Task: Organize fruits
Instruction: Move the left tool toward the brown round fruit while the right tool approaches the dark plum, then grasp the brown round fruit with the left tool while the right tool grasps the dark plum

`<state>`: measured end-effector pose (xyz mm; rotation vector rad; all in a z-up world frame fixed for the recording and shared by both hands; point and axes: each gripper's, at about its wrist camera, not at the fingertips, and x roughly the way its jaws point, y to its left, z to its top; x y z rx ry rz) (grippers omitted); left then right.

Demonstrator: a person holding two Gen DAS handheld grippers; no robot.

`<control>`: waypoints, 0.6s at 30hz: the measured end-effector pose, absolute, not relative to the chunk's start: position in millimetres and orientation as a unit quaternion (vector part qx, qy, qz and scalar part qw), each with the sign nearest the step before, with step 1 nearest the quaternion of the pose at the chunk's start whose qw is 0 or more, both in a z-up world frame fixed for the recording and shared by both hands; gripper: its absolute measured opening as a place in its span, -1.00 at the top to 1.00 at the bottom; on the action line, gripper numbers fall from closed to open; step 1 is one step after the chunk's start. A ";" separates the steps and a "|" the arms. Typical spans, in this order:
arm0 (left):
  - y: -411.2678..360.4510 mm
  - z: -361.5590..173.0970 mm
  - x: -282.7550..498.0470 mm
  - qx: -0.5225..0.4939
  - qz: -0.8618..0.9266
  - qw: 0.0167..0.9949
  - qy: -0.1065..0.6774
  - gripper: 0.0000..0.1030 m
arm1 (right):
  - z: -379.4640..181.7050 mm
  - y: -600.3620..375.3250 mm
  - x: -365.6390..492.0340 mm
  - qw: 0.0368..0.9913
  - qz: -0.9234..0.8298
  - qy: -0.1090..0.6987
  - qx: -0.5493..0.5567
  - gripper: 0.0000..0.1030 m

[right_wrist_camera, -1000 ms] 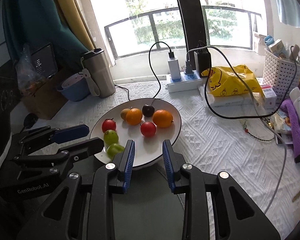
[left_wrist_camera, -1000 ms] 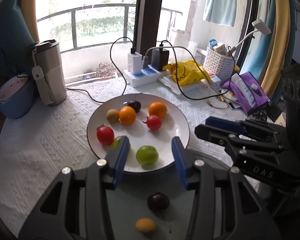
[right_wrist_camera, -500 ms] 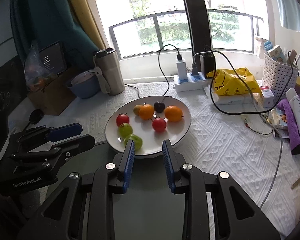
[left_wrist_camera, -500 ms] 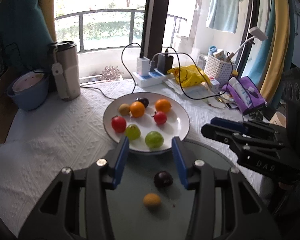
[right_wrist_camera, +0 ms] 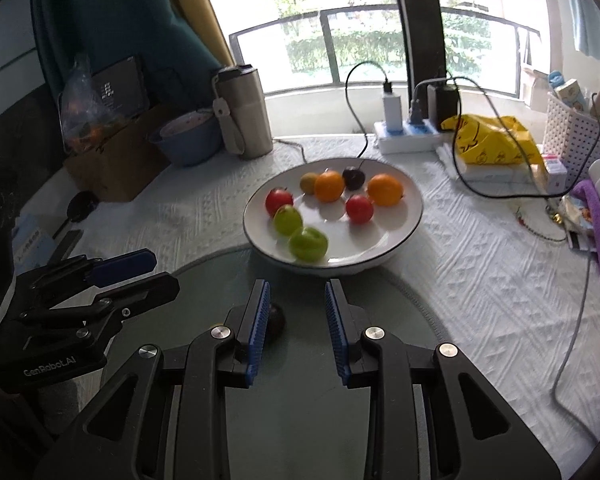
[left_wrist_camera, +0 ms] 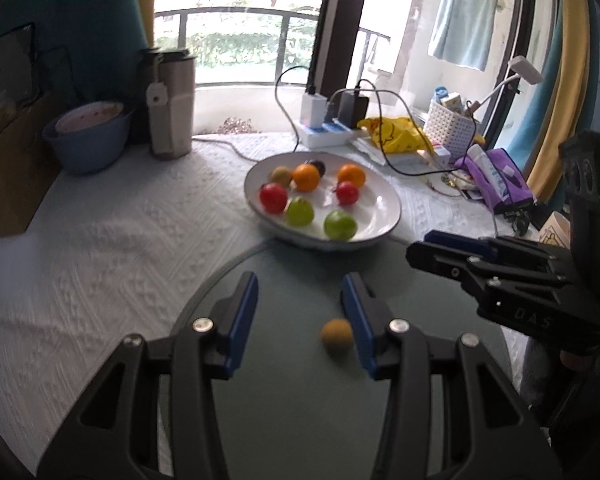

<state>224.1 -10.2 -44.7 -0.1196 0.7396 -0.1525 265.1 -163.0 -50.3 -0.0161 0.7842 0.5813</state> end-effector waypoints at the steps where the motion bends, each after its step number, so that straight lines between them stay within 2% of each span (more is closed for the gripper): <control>1: -7.2 -47.4 222.4 -0.062 -0.072 0.927 0.363 0.11 | -51.4 -160.7 264.1 0.882 0.280 0.379 -0.008 0.41; 7: 9.8 -61.9 215.5 -0.078 -0.069 0.923 0.371 0.10 | -62.0 -143.3 260.3 0.875 0.285 0.392 -0.018 0.40; 12: 21.4 -69.8 214.5 -0.093 -0.067 0.921 0.372 0.10 | -73.8 -130.4 263.7 0.869 0.281 0.407 -0.025 0.26; 16: 27.6 -75.2 215.3 -0.102 -0.063 0.919 0.376 0.05 | -83.2 -122.5 267.2 0.866 0.272 0.418 -0.038 0.25; 17: 28.5 -76.3 215.4 -0.104 -0.063 0.918 0.377 -0.11 | -85.5 -120.8 268.1 0.865 0.270 0.421 -0.041 0.25; 18: 29.2 -77.1 215.2 -0.106 -0.063 0.918 0.377 -0.35 | -87.7 -119.3 269.2 0.863 0.270 0.425 -0.044 0.25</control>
